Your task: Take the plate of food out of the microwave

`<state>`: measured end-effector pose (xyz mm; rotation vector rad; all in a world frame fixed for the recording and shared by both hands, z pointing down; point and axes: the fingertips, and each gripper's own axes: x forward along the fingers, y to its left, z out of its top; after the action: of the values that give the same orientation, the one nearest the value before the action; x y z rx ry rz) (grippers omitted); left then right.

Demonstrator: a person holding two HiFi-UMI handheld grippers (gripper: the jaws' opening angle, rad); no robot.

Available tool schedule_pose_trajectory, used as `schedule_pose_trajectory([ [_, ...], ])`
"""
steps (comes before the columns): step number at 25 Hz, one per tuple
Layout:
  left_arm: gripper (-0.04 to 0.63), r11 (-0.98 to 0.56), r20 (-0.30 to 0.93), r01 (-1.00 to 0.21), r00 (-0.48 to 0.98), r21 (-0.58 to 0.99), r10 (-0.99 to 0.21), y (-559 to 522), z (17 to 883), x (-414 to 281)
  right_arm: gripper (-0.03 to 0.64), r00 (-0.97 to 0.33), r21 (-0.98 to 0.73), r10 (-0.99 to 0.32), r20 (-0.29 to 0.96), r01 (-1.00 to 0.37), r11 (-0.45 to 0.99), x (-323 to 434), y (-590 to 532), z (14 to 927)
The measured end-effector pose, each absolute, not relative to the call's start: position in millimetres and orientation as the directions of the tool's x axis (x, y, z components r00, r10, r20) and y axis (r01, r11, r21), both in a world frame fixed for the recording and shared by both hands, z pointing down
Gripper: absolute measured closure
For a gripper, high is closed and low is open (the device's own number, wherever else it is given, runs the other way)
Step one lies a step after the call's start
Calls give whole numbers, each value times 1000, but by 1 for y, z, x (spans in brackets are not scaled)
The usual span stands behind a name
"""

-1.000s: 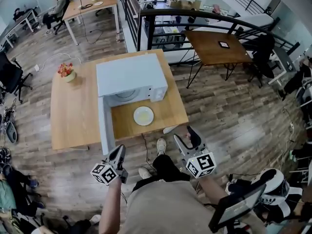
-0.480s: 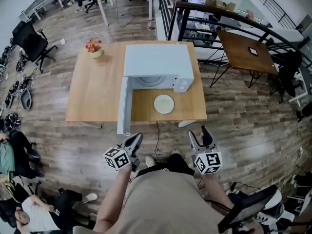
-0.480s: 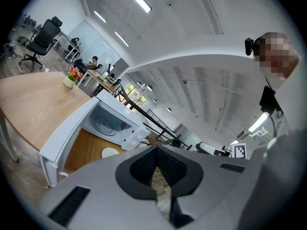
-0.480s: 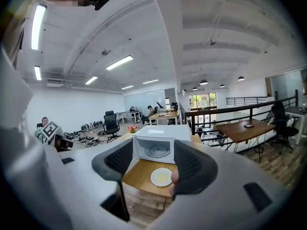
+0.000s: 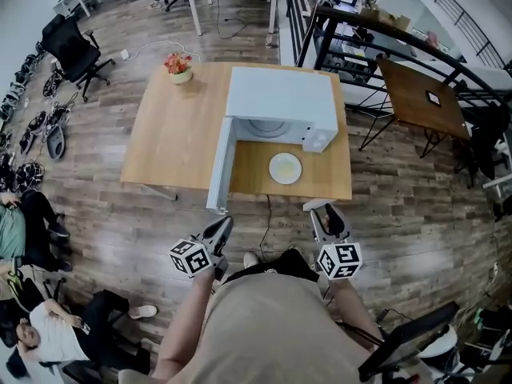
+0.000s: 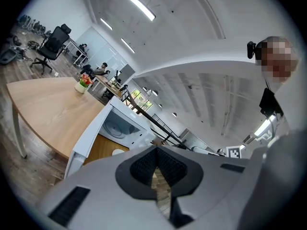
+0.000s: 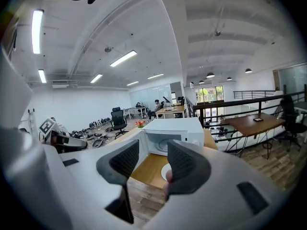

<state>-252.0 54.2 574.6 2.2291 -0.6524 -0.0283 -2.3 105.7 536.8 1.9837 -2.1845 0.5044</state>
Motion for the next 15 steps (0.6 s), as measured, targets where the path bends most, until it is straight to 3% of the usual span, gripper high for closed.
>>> schedule_pose_trajectory([
  [15, 594, -530, 180, -439, 864, 725, -470, 73, 575, -284, 442, -198, -143, -929, 313, -977, 161, -58, 98, 536],
])
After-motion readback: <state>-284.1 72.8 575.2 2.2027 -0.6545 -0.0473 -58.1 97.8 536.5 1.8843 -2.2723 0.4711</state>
